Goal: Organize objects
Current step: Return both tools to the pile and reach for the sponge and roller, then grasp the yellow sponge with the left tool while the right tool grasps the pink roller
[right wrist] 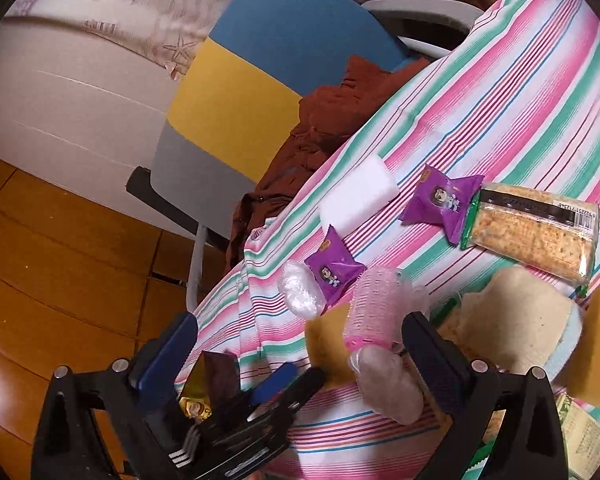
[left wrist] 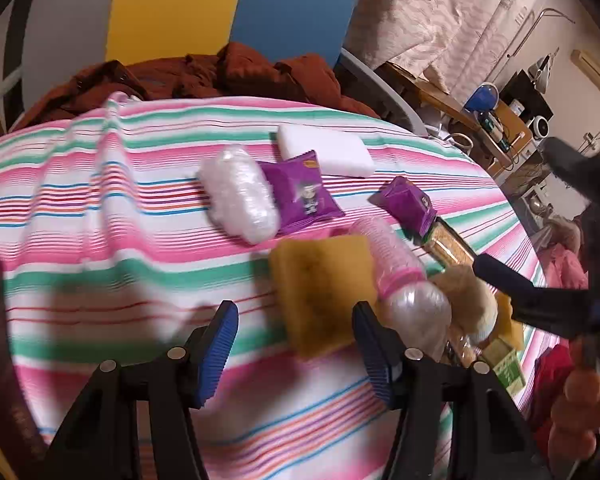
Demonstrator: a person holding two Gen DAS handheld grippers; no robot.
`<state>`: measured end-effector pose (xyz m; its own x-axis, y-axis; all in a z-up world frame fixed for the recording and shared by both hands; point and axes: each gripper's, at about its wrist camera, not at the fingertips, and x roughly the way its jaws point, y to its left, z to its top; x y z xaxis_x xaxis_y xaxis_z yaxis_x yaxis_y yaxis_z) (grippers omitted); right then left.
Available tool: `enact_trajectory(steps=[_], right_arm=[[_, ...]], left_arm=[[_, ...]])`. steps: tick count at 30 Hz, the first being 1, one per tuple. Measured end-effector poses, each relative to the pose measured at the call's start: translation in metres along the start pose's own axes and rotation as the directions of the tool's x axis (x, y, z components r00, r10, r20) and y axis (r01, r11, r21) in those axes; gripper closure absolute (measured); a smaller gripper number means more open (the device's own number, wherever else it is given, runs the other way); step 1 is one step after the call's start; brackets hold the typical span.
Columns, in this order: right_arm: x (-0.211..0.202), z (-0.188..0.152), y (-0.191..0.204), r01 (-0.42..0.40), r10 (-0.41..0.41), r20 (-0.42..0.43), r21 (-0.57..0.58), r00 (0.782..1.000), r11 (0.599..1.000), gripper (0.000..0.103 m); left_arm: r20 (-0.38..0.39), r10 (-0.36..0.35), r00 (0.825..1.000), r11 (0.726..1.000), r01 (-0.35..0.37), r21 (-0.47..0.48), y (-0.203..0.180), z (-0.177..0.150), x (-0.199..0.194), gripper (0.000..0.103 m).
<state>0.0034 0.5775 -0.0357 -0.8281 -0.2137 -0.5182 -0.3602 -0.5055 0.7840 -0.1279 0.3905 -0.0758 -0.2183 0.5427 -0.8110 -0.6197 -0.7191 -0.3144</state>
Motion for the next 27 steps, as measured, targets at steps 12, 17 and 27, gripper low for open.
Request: enact_trajectory(steps=[12, 17, 27], right_arm=[[0.008, 0.001, -0.004, 0.029, -0.03, -0.025, -0.014, 0.999, 0.999, 0.0], [0.011, 0.0, -0.003, 0.088, -0.09, -0.023, -0.053, 0.996, 0.995, 0.0], [0.06, -0.032, 0.024, 0.139, -0.2, -0.186, -0.298, 0.962, 0.945, 0.019]], left_arm=[[-0.049, -0.157, 0.986, 0.987, 0.156, -0.027, -0.011, -0.003, 0.017, 0.069], [-0.05, -0.166, 0.985, 0.984, 0.162, -0.07, 0.01, -0.024, -0.007, 0.07], [-0.037, -0.113, 0.993, 0.991, 0.109, -0.08, 0.027, -0.049, -0.031, 0.071]])
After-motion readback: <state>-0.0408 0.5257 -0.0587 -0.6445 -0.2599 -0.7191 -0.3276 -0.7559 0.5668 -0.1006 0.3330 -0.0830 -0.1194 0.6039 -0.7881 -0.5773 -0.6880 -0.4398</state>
